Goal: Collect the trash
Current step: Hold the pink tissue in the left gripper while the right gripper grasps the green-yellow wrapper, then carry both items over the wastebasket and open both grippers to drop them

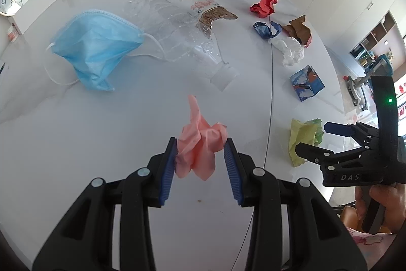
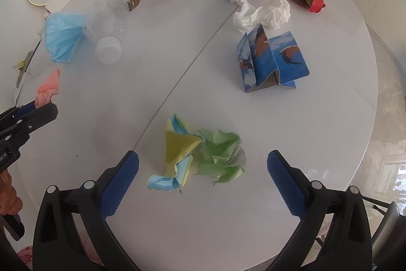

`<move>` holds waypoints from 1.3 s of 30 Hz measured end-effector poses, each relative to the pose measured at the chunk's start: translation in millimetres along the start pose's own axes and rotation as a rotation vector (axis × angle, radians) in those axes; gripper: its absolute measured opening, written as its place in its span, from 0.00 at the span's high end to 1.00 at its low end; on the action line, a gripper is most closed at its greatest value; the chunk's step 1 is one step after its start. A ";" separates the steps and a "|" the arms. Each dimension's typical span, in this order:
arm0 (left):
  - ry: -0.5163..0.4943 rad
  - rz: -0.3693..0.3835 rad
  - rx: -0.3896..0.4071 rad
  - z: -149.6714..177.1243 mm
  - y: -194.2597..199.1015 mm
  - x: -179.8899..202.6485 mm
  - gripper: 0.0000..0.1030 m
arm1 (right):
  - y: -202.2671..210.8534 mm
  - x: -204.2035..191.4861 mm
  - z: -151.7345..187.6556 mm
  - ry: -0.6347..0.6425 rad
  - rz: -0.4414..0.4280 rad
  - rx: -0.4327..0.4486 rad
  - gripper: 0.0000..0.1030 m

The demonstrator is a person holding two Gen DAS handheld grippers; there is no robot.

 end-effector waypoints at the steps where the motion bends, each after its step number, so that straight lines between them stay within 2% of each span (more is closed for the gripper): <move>1: 0.002 0.001 -0.001 0.5 -0.4 -0.1 0.64 | -2.2 0.2 0.8 -0.006 -0.004 -0.002 0.03; 3: 0.003 0.000 -0.003 1.3 -1.1 0.4 0.64 | -6.2 0.3 2.0 -0.013 -0.002 -0.014 0.12; 7: -0.003 0.000 0.001 2.4 0.2 1.7 0.64 | -7.2 0.0 2.5 -0.004 -0.008 -0.007 0.14; 10: -0.004 -0.004 -0.001 2.7 -0.8 1.9 0.64 | -5.0 -6.7 1.6 0.029 -0.019 0.013 0.28; 11: -0.003 -0.001 -0.001 2.6 -0.6 2.1 0.64 | -4.4 -10.9 0.9 0.041 -0.032 0.013 0.41; 12: -0.003 0.000 0.000 2.5 0.0 2.2 0.64 | -3.7 -14.0 0.5 0.051 -0.031 0.011 0.47; 13: -0.004 0.001 0.002 2.2 0.5 2.7 0.64 | -3.2 -15.4 0.5 0.063 -0.025 0.010 0.48; 19: -0.015 -0.001 0.010 1.6 3.5 7.1 0.64 | 1.3 -17.6 -1.9 0.065 -0.081 0.013 0.52; 29: -0.076 0.013 0.027 -1.7 16.4 30.3 0.64 | 48.4 3.0 2.4 0.058 -0.149 0.075 0.52; 34: -0.173 0.055 0.027 -0.9 21.7 78.0 0.64 | 77.0 37.5 22.6 0.011 -0.136 0.115 0.52; 39: -0.303 0.123 0.000 7.8 18.3 154.0 0.64 | 91.3 95.2 53.6 -0.086 -0.097 0.138 0.52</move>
Point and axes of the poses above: each gripper's, at about its wrist camera, not at the fingertips, and y roughly against the way its jaws point, x to its right, z to its underside, the point moved 8 cm from there along -y, roughly the way its jaws point, and after that the axes turned 5 degrees about -x, right-handed, at the moved point
